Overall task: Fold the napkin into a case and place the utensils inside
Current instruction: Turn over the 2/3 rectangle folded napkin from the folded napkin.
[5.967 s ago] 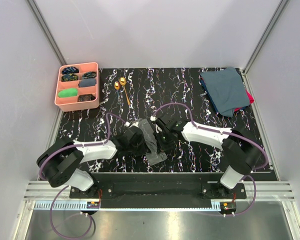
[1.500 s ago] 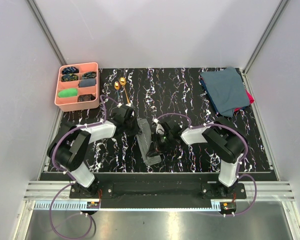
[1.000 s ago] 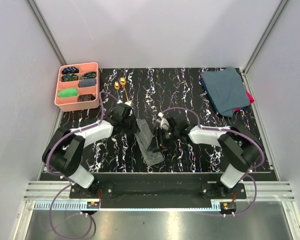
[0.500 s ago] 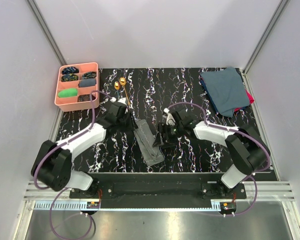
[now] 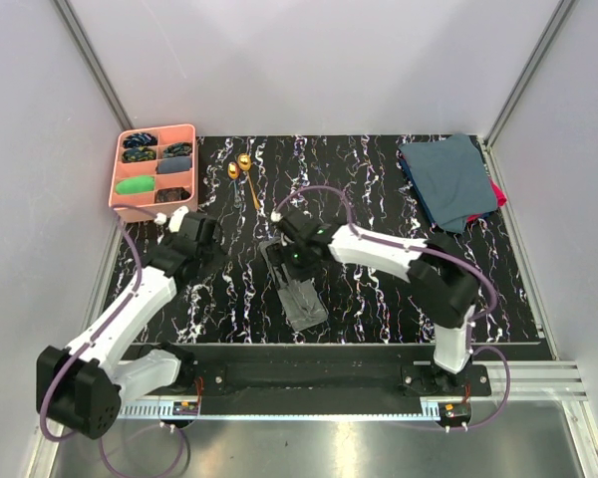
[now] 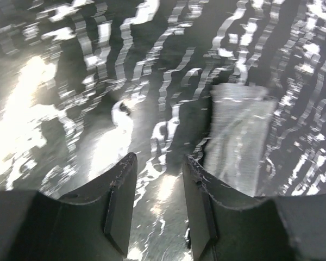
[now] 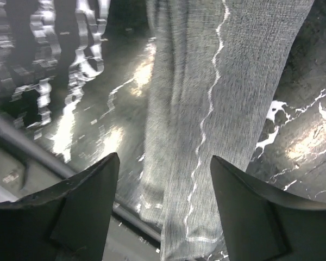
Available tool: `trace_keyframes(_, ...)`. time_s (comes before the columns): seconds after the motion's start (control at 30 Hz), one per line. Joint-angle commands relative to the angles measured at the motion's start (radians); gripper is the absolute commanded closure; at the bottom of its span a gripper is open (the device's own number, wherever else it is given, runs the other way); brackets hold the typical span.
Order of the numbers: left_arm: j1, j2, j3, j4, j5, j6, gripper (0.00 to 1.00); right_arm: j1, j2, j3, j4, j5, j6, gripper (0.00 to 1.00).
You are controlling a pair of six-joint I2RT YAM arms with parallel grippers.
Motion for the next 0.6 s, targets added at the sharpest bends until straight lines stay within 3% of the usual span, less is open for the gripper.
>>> trace_keyframes(0.0, 0.019, -0.082, 0.026, -0.111, -0.064, -0.057, 0.57, 0.047, 0.081, 0.122, -0.134, 0.197, 0.02, 0.25)
trace_keyframes(0.57, 0.029, -0.168, -0.017, -0.1, 0.007, -0.038, 0.56, 0.165, 0.294, 0.317, -0.306, 0.36, 0.107, 0.29)
